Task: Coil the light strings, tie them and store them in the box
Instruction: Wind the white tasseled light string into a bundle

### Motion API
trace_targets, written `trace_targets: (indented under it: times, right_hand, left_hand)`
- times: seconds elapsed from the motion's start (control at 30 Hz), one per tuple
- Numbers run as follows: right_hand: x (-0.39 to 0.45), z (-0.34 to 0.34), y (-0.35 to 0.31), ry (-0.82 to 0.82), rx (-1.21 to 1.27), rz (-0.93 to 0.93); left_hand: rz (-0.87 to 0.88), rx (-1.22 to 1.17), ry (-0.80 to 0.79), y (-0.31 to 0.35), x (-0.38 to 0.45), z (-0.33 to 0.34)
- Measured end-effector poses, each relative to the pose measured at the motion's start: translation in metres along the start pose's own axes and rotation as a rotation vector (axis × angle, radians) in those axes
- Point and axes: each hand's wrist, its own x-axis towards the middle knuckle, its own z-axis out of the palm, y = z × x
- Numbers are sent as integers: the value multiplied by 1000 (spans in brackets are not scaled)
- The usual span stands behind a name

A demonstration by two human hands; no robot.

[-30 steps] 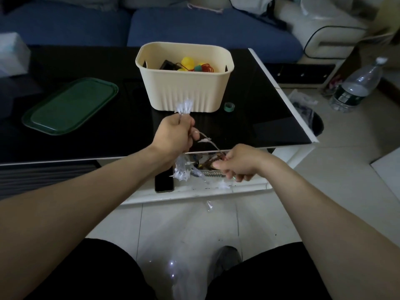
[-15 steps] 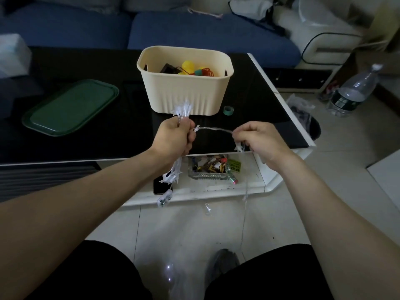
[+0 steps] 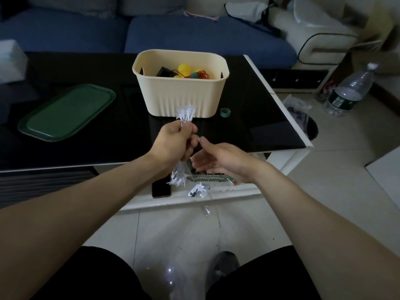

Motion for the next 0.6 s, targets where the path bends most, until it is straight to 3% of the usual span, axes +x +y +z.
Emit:
trace_targets:
  times: [0.13,0.27,0.47,0.6]
  right_hand:
    - [1,-3,-1,27,210,-76]
    - [2,-7,-4,192,437,-154]
    - [-1,-2,-6,246,416,-337]
    - [0,10,-10,463,364,-393]
  left_hand:
    - [13,-17,-30,-1,-1,1]
    - [-9,-15,-45,-4,0,0]
    - [-73,17,-119,-4,0,0]
    - [-80,13,-170,-6,-1,1]
